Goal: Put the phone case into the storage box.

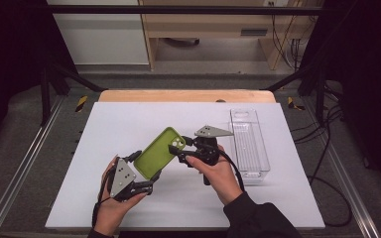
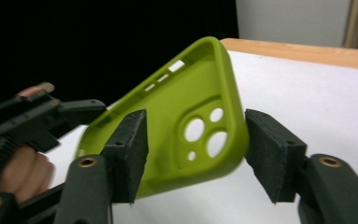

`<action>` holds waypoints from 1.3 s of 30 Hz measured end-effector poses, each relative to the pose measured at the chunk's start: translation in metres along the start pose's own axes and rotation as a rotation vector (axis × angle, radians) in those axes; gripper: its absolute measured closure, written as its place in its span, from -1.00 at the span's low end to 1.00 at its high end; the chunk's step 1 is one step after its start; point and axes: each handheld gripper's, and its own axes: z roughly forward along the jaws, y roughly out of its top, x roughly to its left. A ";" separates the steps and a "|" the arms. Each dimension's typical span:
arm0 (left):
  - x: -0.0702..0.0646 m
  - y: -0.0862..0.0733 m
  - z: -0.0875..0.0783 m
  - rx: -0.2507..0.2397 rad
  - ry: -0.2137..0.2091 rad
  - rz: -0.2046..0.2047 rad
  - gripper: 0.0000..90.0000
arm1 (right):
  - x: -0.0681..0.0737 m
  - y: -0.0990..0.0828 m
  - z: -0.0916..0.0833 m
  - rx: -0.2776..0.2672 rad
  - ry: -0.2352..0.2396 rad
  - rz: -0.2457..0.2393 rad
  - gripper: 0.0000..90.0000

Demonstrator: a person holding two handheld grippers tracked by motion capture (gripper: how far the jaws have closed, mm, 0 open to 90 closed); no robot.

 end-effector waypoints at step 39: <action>-0.006 -0.014 0.008 -0.016 0.049 -0.075 0.22 | 0.023 0.010 -0.007 -0.042 -0.065 -0.052 0.68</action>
